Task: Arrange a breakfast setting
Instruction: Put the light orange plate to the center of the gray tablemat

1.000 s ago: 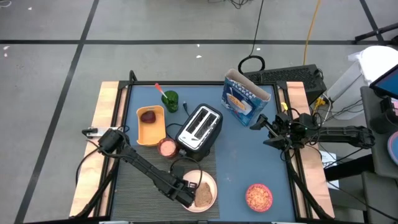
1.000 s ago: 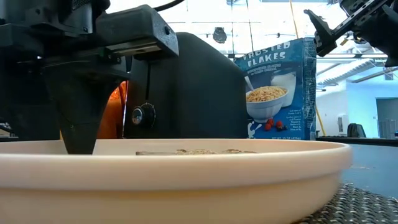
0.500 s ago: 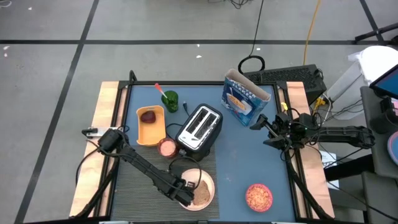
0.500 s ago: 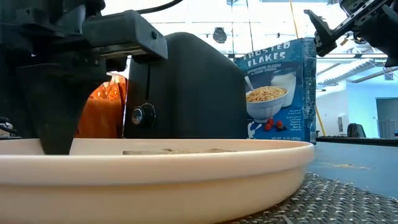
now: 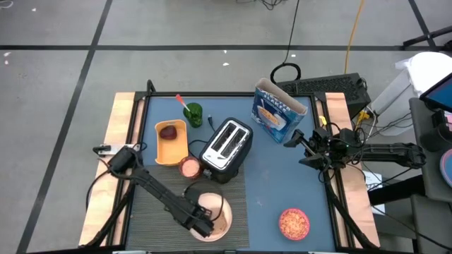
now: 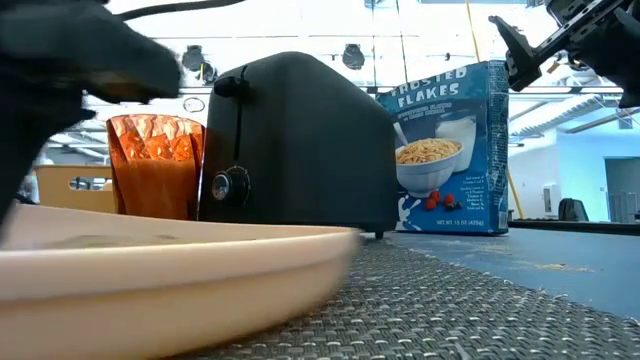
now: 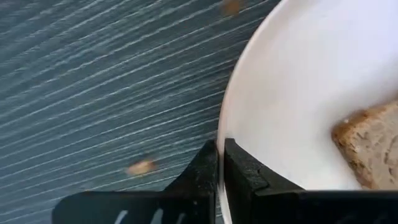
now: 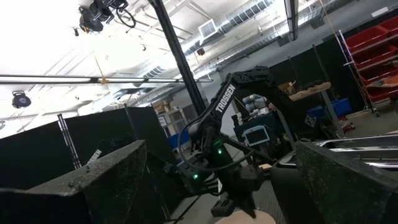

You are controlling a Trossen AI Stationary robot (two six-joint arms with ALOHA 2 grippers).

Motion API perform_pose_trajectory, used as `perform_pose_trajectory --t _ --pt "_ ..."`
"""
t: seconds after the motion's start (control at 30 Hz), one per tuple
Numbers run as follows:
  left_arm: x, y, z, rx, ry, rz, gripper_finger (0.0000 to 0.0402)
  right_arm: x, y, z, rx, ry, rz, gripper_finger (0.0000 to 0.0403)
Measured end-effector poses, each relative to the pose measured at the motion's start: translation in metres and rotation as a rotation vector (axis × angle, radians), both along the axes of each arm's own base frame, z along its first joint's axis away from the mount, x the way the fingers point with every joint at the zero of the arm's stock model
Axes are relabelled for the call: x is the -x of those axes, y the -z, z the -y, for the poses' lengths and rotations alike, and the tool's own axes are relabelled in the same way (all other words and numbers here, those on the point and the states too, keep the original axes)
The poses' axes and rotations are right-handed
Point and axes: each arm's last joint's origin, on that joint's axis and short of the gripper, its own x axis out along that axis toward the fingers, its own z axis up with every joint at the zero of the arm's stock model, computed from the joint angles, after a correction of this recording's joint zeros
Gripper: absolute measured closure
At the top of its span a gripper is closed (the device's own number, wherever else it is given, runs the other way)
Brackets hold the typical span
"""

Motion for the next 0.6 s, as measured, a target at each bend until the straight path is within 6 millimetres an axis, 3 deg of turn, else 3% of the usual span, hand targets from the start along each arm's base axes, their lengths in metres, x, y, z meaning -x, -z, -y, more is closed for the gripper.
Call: perform_pose_trajectory --t 0.6 --pt "0.055 -0.013 0.011 -0.177 0.089 -0.36 0.039 0.0 0.0 0.0 0.0 0.0 0.0 0.0003"
